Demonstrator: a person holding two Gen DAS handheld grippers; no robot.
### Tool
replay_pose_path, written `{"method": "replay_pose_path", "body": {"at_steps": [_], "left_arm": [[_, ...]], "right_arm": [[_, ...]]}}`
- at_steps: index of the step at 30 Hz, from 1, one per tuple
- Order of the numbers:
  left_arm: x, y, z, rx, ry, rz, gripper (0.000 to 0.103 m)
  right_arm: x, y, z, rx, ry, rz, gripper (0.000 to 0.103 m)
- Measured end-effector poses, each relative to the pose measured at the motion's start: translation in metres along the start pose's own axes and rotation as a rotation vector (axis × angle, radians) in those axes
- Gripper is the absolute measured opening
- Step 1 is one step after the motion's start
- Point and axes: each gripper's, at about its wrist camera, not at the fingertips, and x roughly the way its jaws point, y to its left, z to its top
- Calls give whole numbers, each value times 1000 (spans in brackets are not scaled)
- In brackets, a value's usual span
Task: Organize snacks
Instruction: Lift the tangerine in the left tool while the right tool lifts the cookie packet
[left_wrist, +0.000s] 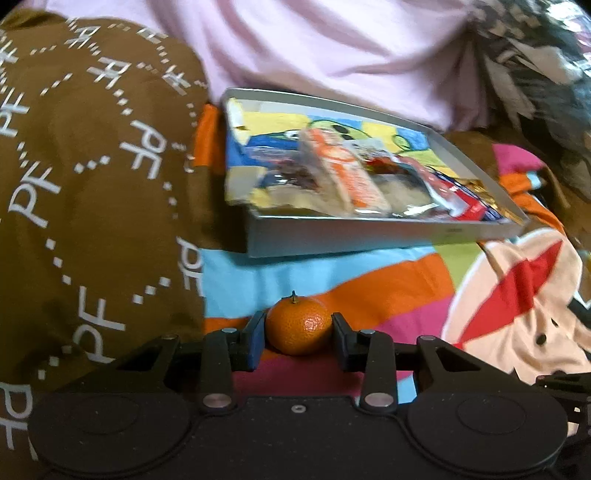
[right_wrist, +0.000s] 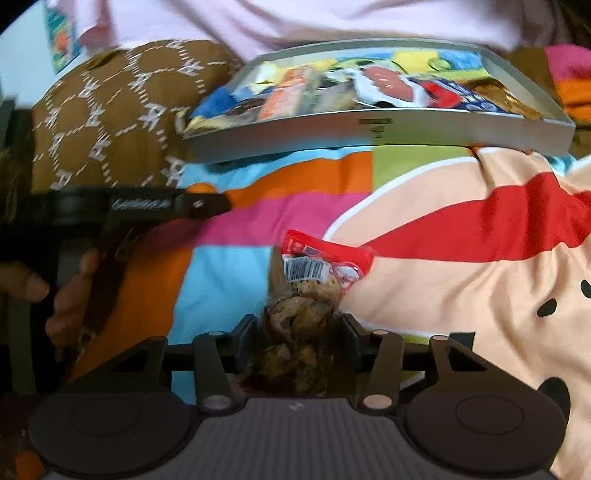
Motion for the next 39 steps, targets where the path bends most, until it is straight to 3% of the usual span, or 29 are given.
{"method": "replay_pose_path", "body": {"at_steps": [6, 13, 30, 39], "left_arm": [[-14, -18, -6, 47, -13, 44, 39], [-31, -30, -17, 57, 2, 67, 39], [-60, -60, -62, 31, 148, 71, 39], [-78, -81, -69, 42, 147, 50, 38]], "right_arm": [[-13, 20, -15, -138, -12, -4, 46], [-33, 21, -22, -162, -39, -9, 45], [-72, -6, -37, -64, -110, 18, 43], [-84, -14, -42, -15, -148, 31, 43]]}}
